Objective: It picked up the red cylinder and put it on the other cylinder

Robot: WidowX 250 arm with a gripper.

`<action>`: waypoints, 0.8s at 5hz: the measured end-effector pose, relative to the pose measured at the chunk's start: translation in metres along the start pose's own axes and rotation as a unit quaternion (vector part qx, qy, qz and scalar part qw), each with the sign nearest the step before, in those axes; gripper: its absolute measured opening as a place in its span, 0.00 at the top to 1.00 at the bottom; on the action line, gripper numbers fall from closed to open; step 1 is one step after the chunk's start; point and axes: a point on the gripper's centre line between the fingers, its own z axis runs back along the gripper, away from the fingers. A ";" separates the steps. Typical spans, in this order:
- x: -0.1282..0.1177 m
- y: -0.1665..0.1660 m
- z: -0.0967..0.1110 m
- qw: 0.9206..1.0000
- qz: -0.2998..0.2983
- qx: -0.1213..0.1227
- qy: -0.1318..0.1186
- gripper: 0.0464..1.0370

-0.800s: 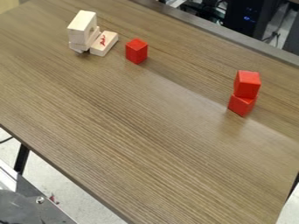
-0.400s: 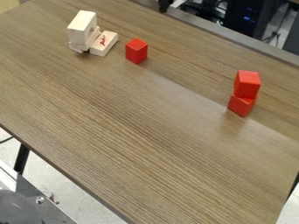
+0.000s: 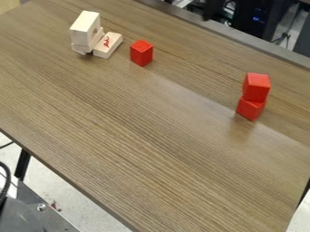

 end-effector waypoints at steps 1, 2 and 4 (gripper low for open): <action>-0.001 -0.025 0.004 1.000 0.030 0.004 -0.005 0.04; -0.003 -0.041 0.006 0.998 0.068 0.003 -0.008 0.04; -0.004 -0.059 -0.010 0.982 0.186 0.029 0.009 0.04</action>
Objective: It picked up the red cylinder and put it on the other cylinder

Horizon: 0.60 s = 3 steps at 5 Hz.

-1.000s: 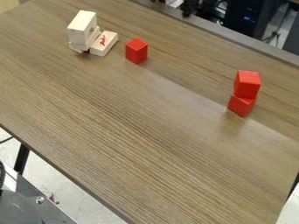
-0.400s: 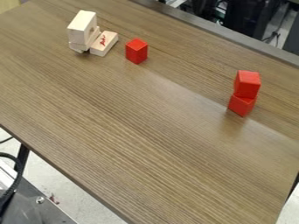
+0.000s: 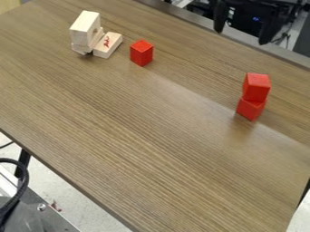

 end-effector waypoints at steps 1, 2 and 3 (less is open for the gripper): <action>-0.007 -0.006 -0.012 0.999 0.024 0.000 0.025 0.04; -0.014 -0.014 -0.018 0.998 0.034 -0.013 0.045 0.04; -0.015 -0.025 -0.022 0.998 0.014 -0.036 0.041 0.04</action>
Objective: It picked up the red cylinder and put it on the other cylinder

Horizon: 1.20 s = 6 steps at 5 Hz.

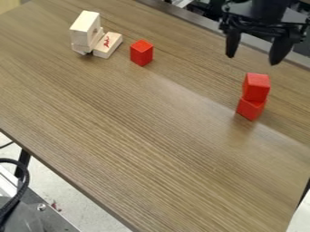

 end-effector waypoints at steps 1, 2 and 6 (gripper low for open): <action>-0.008 -0.012 -0.012 1.000 -0.027 -0.008 0.002 0.04; -0.008 -0.015 -0.012 0.999 -0.030 -0.016 -0.001 0.04; -0.007 -0.017 -0.037 0.999 -0.032 -0.004 0.015 0.04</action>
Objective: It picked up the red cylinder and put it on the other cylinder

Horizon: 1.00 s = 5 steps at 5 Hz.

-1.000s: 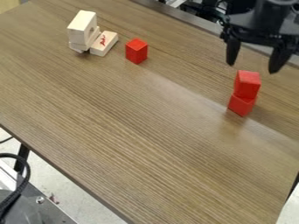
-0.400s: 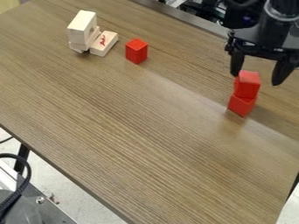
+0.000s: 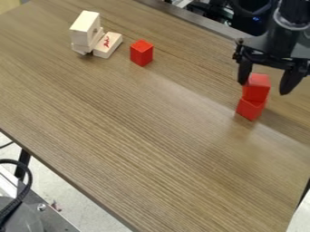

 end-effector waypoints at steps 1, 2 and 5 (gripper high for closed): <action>0.004 -0.001 -0.009 1.000 0.004 0.002 0.004 0.04; 0.006 -0.003 -0.010 1.000 0.002 0.001 0.004 0.04; 0.014 0.006 -0.031 1.000 0.005 0.019 0.001 0.44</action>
